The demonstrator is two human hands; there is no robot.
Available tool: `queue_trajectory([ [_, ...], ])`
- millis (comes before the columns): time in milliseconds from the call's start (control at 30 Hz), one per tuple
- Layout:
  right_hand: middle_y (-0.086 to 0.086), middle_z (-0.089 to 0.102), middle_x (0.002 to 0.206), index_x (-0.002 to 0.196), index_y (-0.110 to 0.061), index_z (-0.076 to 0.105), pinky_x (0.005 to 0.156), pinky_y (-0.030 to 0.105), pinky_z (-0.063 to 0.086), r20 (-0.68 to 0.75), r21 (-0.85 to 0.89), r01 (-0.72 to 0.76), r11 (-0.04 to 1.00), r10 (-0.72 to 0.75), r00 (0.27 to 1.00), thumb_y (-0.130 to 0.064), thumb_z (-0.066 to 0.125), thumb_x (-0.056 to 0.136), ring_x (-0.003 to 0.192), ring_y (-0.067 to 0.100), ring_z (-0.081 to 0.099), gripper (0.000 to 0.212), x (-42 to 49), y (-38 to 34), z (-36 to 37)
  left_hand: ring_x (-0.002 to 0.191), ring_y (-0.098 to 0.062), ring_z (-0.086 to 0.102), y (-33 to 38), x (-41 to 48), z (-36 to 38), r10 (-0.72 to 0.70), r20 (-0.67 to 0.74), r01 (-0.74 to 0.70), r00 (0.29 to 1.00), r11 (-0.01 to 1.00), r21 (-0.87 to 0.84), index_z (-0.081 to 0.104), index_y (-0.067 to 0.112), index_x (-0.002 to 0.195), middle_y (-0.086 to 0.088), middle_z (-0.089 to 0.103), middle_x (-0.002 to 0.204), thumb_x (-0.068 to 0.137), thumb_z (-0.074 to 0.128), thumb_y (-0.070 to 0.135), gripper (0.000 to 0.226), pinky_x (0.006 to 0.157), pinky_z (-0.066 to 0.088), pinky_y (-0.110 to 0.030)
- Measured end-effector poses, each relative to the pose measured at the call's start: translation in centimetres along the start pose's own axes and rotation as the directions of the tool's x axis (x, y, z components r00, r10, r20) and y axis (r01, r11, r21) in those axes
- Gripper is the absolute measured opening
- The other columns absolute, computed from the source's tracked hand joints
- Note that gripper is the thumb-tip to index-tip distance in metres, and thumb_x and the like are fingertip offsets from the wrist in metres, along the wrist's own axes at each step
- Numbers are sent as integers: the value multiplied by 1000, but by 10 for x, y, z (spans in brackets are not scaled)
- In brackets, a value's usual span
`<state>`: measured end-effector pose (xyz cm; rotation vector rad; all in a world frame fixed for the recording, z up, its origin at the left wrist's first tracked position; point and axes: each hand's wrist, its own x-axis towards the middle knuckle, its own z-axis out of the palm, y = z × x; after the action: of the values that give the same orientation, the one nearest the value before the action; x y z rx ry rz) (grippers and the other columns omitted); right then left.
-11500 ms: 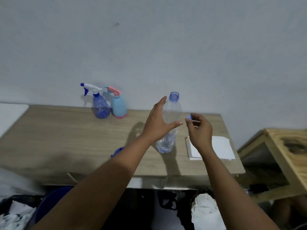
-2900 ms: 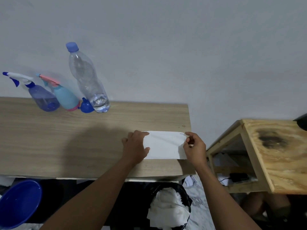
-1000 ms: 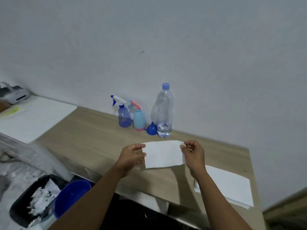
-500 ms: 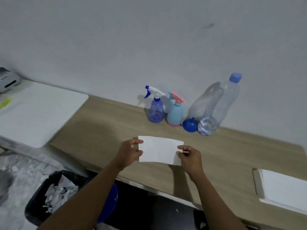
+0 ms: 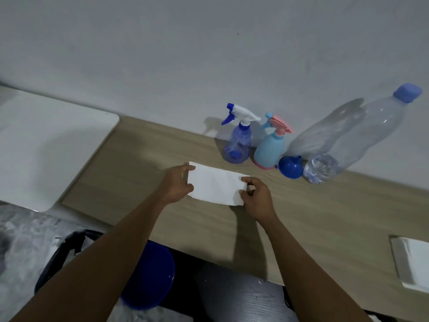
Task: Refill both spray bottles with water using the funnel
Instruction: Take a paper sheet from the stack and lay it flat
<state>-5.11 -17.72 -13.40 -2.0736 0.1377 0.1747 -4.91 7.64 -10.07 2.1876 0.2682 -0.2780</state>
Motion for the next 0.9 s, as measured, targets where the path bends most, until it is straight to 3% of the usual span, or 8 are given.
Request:
queue_trajectory([
  [100, 7, 66, 112, 123, -15, 63, 73, 14, 48, 2, -28, -10, 1000, 10, 1000, -2, 67, 86, 84, 18, 63, 39, 5, -5, 7, 81, -31, 67, -10, 14, -2, -4, 17, 3, 1000, 999, 33, 59, 11, 133, -31, 63, 122, 77, 65, -5, 59, 72, 49, -26],
  [133, 8, 65, 116, 125, -14, 61, 75, 13, 48, -16, -31, -6, 999, 6, 1000, -4, 68, 87, 88, 18, 62, 40, 4, -6, 8, 93, -35, 67, -14, 17, -1, -2, 19, 2, 1000, 999, 48, 58, 11, 133, -29, 63, 123, 77, 66, -3, 57, 82, 50, -31],
  [233, 8, 55, 126, 129, -11, 58, 93, 29, 47, -157, -158, 76, 985, -101, 982, -14, 66, 91, 110, 21, 56, 39, -5, -8, 9, 129, -32, 50, -26, 23, 2, 79, -50, -65, 996, 971, 228, 56, 12, 134, -15, 54, 138, 84, 70, 17, 53, 107, 38, -35],
  [300, 7, 52, 130, 130, -13, 57, 96, 33, 46, -193, -271, 134, 953, -190, 963, -20, 61, 95, 118, 22, 52, 36, -12, -13, 14, 135, -29, 44, -28, 20, 11, 251, -127, -177, 960, 888, 425, 56, 14, 134, -10, 50, 143, 90, 64, 29, 46, 111, 35, -43],
  [433, 11, 40, 153, 147, -12, 42, 115, 44, 37, 34, -455, 295, 840, -314, 949, -29, 40, 105, 139, 26, 40, 46, -10, -20, 46, 139, -32, 40, -28, 21, 36, 532, -9, -401, 846, 648, 647, 50, 9, 140, -13, 44, 151, 99, 39, 33, 49, 115, 33, -48],
  [533, 15, 22, 163, 156, -7, 23, 125, 49, 12, 245, -606, 409, 682, -329, 912, -34, 31, 104, 153, 34, 15, 60, 8, -11, 63, 147, -32, 27, -41, 32, 49, 477, 153, -416, 865, 514, 750, 34, 4, 150, -15, 31, 159, 99, 23, 38, 62, 119, 27, -49],
  [667, 10, 8, 167, 159, -8, 12, 125, 50, 7, 277, -655, 391, 646, -276, 920, -37, 27, 107, 155, 27, 1, 61, 26, 4, 73, 149, -29, 23, -53, 38, 60, 396, 174, -393, 902, 581, 713, 30, 3, 152, -15, 27, 160, 100, 20, 37, 63, 121, 22, -45],
  [900, 10, 11, 167, 158, -8, 16, 125, 48, 4, 287, -692, 381, 613, -251, 925, -40, 25, 106, 155, 27, 4, 62, 29, 15, 78, 150, -30, 22, -55, 37, 59, 419, 181, -417, 890, 585, 695, 26, 2, 152, -16, 25, 160, 100, 22, 37, 63, 121, 20, -46],
])
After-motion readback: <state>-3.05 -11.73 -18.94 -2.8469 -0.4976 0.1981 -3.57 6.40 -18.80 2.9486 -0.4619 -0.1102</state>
